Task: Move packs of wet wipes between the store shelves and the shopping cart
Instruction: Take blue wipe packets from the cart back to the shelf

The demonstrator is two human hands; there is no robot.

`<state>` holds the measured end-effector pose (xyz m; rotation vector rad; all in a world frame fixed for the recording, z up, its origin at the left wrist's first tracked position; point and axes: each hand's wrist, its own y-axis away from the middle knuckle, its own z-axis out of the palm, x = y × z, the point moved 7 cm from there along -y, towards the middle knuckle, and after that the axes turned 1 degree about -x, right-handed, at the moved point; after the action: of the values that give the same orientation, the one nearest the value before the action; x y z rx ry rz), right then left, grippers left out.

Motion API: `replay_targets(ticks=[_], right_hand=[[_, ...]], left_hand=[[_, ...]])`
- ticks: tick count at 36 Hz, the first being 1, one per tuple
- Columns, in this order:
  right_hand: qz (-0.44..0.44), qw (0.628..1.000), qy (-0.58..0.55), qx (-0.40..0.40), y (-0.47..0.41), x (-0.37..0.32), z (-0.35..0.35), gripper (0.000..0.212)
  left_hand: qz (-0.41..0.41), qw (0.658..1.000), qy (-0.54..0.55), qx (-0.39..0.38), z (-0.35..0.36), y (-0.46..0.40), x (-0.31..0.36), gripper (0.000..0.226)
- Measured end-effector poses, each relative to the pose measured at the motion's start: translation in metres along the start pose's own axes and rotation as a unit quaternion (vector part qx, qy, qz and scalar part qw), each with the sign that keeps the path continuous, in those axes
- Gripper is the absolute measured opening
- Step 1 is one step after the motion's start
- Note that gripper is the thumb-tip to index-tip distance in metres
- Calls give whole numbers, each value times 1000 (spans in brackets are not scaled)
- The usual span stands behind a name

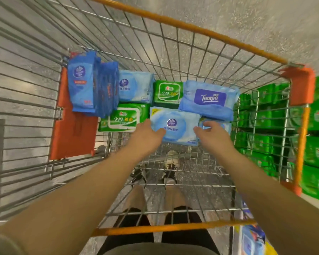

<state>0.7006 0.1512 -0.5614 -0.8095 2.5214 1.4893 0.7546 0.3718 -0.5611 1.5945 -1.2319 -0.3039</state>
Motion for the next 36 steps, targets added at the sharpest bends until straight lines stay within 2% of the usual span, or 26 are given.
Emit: replay_targets(ticks=[2, 6, 9, 12, 14, 22, 24, 26, 28, 29, 32, 36], right_hand=[[2, 1000, -10, 3, -6, 1, 1, 57], [8, 999, -32, -9, -15, 3, 4, 54], [7, 998, -37, -42, -18, 4, 14, 36], [12, 995, -55, -78, -18, 7, 27, 20], [13, 994, -63, -86, -19, 6, 32, 22], [7, 995, -71, -75, -21, 1, 35, 23], [3, 996, -76, -46, -17, -6, 32, 26], [-35, 999, -8, 40, -14, -17, 23, 41], [-94, 988, 47, 109, -7, -36, 19, 60], [-122, 984, 50, 120, -1, -48, 21, 63], [-192, 976, 22, 98, 10, -88, 39, 58], [-221, 974, -56, 20, 8, -134, 77, 53]], left_hand=[[-1, 1000, 14, -7, 5, -4, 1, 76], [-18, 999, 31, 11, 13, -13, -3, 64], [-19, 998, 56, 36, 16, -18, -6, 58], [-39, 996, 71, 47, 18, -19, -9, 69], [-46, 994, 79, 55, 18, -20, -11, 80], [-87, 987, 130, 25, 18, -20, -18, 80], [-85, 983, 162, 18, 9, -13, -14, 63], [-68, 982, 173, 27, -5, -10, -13, 42], [-46, 987, 146, 57, -29, -5, -11, 51], [-27, 987, 136, 85, -45, -2, -10, 51], [19, 969, 161, 188, -99, 11, -12, 32], [73, 909, 202, 356, -163, 23, -27, 14]])
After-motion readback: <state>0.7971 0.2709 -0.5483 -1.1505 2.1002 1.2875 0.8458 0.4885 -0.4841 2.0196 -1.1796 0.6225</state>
